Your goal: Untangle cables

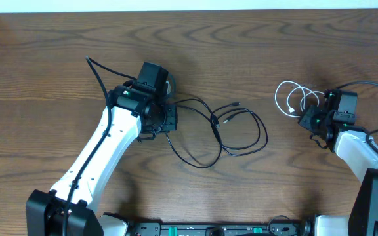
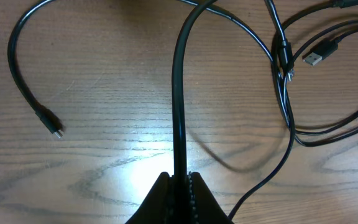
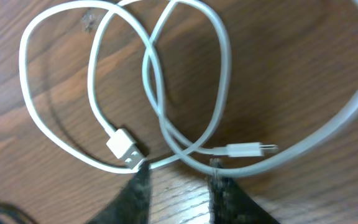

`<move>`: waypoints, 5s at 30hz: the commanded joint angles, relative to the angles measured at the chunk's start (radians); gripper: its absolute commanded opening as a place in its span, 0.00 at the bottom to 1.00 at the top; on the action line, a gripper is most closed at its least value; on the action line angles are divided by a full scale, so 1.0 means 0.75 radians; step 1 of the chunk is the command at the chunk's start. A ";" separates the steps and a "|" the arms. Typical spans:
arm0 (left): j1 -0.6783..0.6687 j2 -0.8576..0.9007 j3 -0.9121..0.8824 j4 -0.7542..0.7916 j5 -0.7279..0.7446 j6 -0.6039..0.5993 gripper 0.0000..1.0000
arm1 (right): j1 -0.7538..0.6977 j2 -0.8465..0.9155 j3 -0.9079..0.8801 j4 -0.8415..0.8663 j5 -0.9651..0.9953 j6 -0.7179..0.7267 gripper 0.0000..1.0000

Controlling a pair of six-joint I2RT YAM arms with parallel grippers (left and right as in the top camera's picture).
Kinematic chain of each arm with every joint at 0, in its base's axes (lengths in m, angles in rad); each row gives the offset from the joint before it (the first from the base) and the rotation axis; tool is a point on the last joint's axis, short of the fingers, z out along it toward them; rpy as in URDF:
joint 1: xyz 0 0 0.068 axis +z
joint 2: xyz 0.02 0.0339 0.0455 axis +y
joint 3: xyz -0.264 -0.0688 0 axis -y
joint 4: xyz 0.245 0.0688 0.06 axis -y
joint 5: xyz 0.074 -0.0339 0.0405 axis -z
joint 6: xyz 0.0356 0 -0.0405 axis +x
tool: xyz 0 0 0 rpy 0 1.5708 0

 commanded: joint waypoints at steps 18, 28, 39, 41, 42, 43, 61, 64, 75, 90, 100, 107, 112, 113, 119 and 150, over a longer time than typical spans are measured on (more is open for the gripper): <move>0.001 -0.008 -0.006 -0.037 -0.013 -0.008 0.07 | -0.073 0.004 -0.011 0.143 0.370 0.174 0.01; 0.001 -0.008 -0.006 -0.034 -0.013 -0.008 0.07 | -0.172 0.001 0.079 0.119 -0.625 -0.293 0.01; 0.001 -0.008 -0.006 -0.035 -0.013 -0.008 0.08 | 0.017 0.002 0.077 -0.070 -0.580 -0.463 0.02; 0.001 -0.008 -0.006 -0.035 -0.013 -0.008 0.08 | 0.049 0.002 0.077 -0.061 -0.440 -0.435 0.01; 0.001 -0.008 -0.006 -0.035 -0.013 -0.008 0.08 | 0.064 0.002 0.077 -0.053 -0.357 -0.411 0.01; 0.001 -0.008 -0.006 -0.035 -0.013 -0.008 0.08 | 0.077 0.003 0.077 -0.042 -0.282 -0.388 0.01; 0.001 -0.008 -0.006 -0.035 -0.012 -0.027 0.07 | 0.196 0.274 0.076 0.257 -0.248 -0.374 0.01; 0.001 -0.008 -0.006 -0.035 -0.012 -0.027 0.08 | 0.194 0.308 0.076 0.264 -0.097 -0.372 0.01; 0.001 -0.008 -0.006 -0.039 -0.013 -0.028 0.08 | -0.006 0.308 0.077 0.223 0.392 -0.287 0.01; 0.001 -0.008 -0.006 -0.044 -0.013 -0.027 0.08 | -0.428 0.298 0.077 0.141 0.318 -0.052 0.01; 0.001 -0.008 -0.006 -0.047 -0.013 -0.027 0.07 | -0.433 0.297 0.078 0.210 -0.528 -0.054 0.41; 0.001 -0.008 -0.006 -0.055 -0.013 -0.027 0.08 | -0.434 0.163 0.083 0.185 -0.638 -0.061 0.56; 0.001 -0.008 -0.006 -0.055 -0.013 -0.027 0.08 | -0.434 0.006 0.083 0.185 -0.513 -0.074 0.61; 0.001 -0.008 -0.006 -0.055 -0.013 -0.027 0.08 | -0.434 -0.015 0.083 0.185 -0.471 -0.074 0.61; 0.001 -0.008 -0.006 -0.055 -0.013 -0.027 0.08 | -0.434 -0.040 0.083 0.172 -0.230 -0.015 0.60; 0.001 -0.008 -0.006 -0.061 -0.013 -0.027 0.08 | -0.434 0.301 0.081 0.535 -0.220 0.084 0.01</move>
